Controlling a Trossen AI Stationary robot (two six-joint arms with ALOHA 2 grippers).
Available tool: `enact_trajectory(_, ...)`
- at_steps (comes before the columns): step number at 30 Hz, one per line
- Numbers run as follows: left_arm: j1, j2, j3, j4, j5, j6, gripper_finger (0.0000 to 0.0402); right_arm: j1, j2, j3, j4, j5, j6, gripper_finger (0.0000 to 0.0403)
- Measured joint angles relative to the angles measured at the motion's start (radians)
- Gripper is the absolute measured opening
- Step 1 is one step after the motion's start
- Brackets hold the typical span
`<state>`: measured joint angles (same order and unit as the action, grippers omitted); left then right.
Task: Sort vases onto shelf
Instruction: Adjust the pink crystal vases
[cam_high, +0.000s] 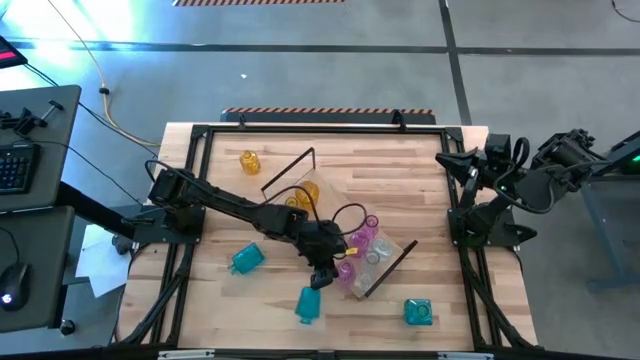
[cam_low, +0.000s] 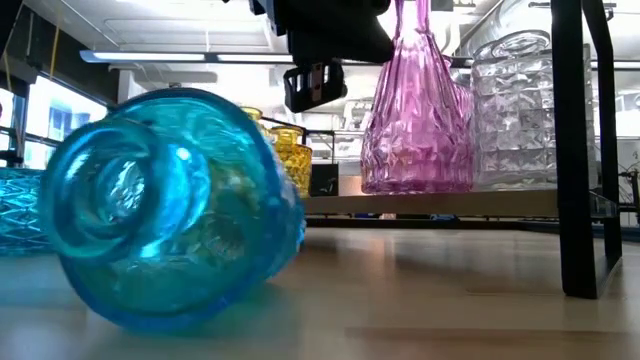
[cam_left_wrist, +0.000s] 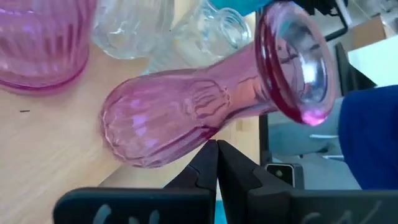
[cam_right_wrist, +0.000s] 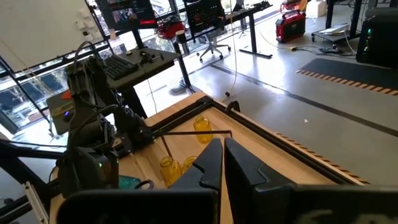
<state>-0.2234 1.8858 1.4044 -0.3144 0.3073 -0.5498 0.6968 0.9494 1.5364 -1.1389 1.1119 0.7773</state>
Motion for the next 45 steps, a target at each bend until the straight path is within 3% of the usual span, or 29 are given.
enact_trajectory(45,0.008,-0.001,0.000,-0.089,-0.165,-0.042,0.0000,0.000,0.000,0.000,-0.001,-0.024,-0.009,0.0000)
